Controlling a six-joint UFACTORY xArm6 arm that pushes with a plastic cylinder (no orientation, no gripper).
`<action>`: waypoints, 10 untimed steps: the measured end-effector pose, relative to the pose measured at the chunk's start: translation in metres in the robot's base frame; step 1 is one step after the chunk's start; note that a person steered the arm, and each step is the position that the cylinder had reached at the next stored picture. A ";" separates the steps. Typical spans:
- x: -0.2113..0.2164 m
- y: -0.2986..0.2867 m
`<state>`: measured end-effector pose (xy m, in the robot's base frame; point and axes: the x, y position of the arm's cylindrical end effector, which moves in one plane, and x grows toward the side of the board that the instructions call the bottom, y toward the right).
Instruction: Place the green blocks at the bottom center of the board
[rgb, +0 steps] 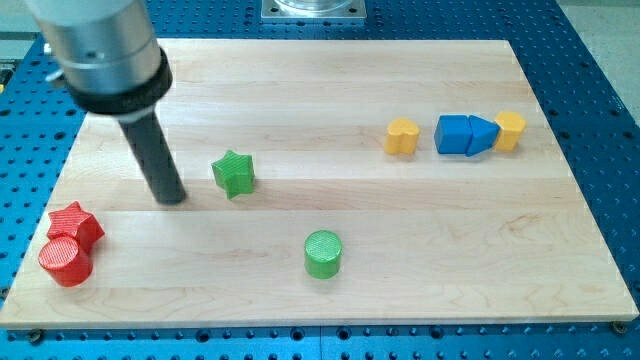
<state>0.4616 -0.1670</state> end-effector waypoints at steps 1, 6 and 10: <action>-0.017 0.045; 0.048 0.154; -0.041 0.359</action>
